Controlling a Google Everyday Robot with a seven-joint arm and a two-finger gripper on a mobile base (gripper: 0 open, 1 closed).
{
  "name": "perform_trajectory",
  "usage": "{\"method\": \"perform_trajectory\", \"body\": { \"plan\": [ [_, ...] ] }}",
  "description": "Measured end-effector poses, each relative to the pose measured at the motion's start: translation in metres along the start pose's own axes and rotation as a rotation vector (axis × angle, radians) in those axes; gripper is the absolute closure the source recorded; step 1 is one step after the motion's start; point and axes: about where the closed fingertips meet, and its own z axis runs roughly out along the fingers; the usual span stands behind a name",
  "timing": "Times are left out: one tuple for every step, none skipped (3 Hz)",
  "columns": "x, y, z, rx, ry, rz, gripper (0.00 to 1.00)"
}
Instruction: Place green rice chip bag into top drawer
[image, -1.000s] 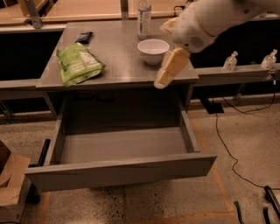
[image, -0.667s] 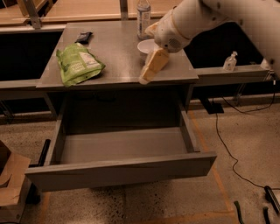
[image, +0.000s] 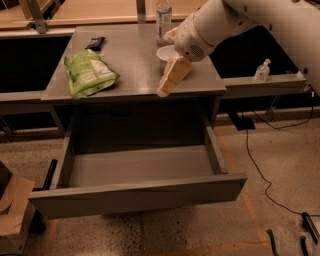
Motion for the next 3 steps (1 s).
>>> {"method": "perform_trajectory", "body": {
  "plan": [
    [0.009,-0.001,0.029,-0.003,-0.032,0.056,0.0],
    [0.02,-0.016,0.085,-0.015,-0.09,0.139,0.0],
    [0.025,-0.031,0.135,-0.028,-0.136,0.202,0.0]
  ]
}}
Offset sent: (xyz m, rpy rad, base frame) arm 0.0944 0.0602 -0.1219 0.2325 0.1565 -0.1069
